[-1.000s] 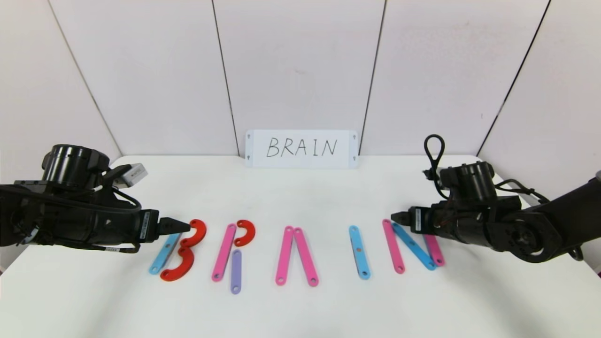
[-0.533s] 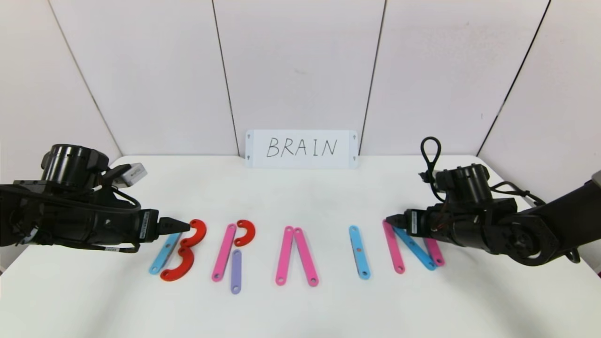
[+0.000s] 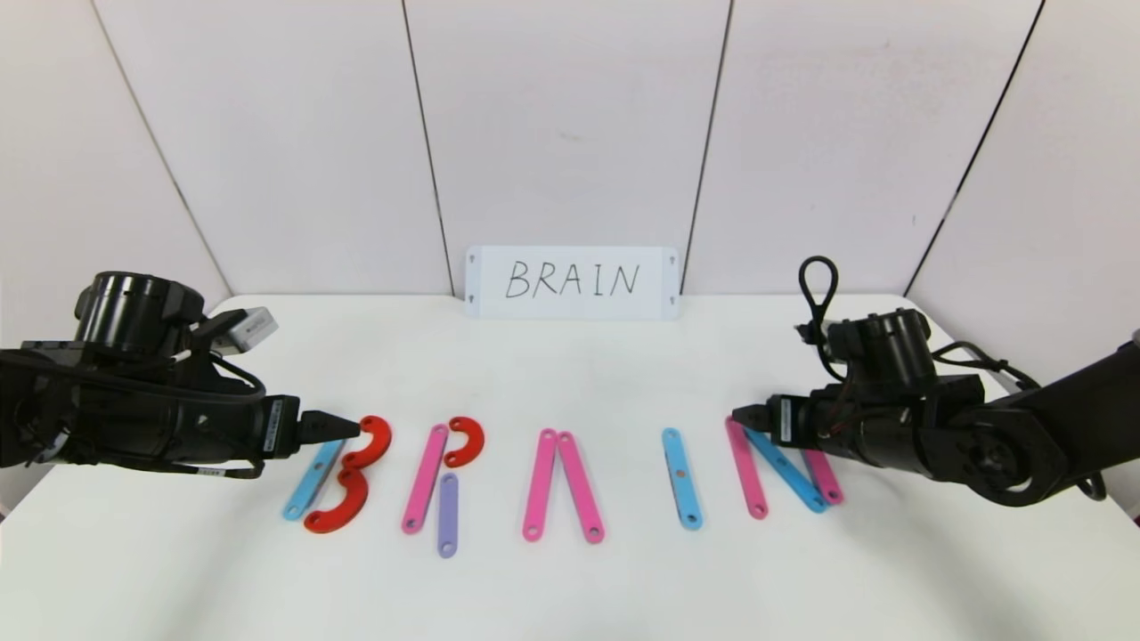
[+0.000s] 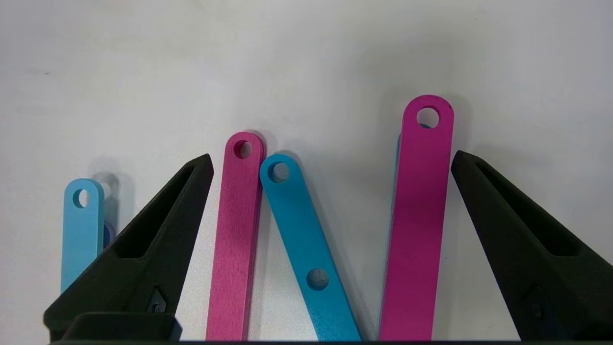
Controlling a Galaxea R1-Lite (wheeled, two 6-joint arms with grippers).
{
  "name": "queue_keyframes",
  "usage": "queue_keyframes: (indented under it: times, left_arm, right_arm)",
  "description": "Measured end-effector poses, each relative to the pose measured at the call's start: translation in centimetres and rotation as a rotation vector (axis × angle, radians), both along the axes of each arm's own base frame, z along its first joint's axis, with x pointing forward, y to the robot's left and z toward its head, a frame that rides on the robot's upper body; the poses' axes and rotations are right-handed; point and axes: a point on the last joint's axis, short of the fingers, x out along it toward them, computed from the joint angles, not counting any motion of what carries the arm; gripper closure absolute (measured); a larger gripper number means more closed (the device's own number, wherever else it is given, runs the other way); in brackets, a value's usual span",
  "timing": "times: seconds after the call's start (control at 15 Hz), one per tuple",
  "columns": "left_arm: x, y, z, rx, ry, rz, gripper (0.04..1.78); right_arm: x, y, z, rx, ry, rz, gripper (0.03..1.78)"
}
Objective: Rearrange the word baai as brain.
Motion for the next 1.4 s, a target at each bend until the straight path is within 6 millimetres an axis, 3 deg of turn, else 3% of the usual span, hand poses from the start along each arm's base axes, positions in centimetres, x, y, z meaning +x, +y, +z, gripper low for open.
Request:
queue_keyframes:
  times: [0.33, 0.6, 0.93, 1.4]
  left_arm:
    - [-0.3, 0.0, 0.2, 0.000, -0.006, -0.002, 0.08]
    - [-2.1, -0.3, 1.4, 0.002, -0.063, -0.009, 0.08]
    - [-6.8, -0.4, 3.6, 0.025, -0.214, -0.027, 0.08]
    - [-17.3, -0.5, 5.7, 0.080, -0.496, -0.046, 0.08]
  right_arm:
    - [-1.0, -0.4, 2.5, -0.026, -0.082, 0.016, 0.07]
    - [-3.9, -1.4, 5.3, -0.033, -0.161, 0.031, 0.07]
    - [-10.7, -3.4, 8.2, -0.018, -0.275, 0.035, 0.07]
    - [-23.1, -6.9, 11.3, -0.013, -0.371, 0.054, 0.07]
